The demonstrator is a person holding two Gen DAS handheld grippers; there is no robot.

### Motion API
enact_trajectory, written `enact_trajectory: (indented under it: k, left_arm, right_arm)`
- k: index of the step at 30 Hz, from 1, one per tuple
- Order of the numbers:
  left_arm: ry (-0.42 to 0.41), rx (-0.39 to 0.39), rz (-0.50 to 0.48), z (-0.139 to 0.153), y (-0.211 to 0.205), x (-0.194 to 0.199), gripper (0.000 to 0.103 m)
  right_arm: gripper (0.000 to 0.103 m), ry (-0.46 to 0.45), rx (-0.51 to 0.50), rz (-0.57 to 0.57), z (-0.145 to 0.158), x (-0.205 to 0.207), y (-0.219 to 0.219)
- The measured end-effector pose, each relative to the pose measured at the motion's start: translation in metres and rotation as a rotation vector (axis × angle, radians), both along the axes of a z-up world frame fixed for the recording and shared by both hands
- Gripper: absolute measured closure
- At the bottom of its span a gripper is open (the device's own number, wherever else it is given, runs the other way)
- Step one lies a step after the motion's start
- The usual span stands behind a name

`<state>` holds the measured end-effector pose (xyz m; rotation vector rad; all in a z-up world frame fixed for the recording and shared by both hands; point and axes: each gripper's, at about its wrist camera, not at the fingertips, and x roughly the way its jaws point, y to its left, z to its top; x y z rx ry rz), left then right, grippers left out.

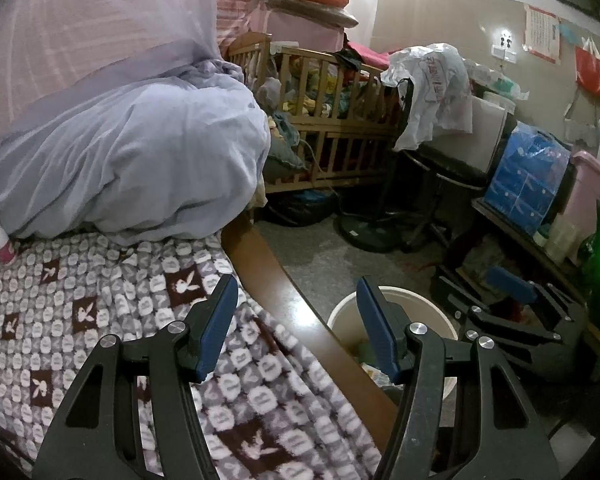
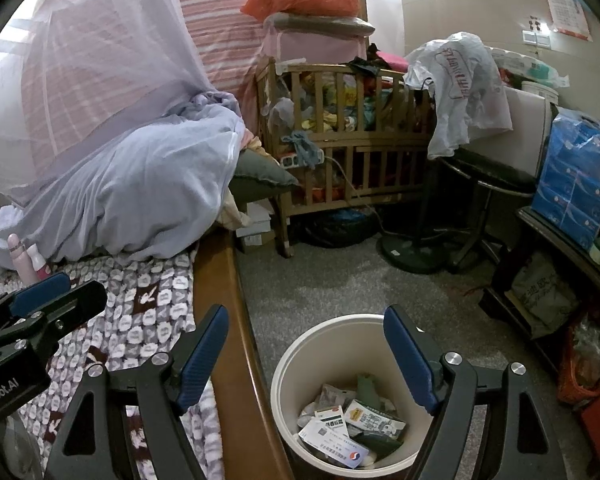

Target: Collect trash

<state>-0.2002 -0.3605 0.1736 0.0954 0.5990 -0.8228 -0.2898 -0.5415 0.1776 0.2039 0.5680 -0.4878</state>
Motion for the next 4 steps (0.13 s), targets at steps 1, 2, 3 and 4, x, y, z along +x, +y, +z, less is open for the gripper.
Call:
enact_trajectory:
  k: [1, 2, 3, 4]
  left_arm:
    - [0.004, -0.001, -0.001, -0.001, 0.001, 0.001, 0.042]
    - [0.011, 0.001, 0.003, -0.002, 0.003, 0.003, 0.042]
    - [0.016, 0.003, 0.007, -0.003, 0.006, 0.006, 0.042]
    - [0.021, 0.005, 0.019, -0.005, 0.013, 0.009, 0.042]
  right_arm:
    - [0.025, 0.002, -0.001, 0.002, -0.001, 0.002, 0.001]
    - [0.025, 0.005, -0.001, 0.005, -0.001, 0.003, 0.002]
    - [0.025, 0.008, -0.001, 0.009, -0.002, 0.005, 0.003]
    - [0.025, 0.010, -0.001, 0.013, -0.002, 0.006, 0.005]
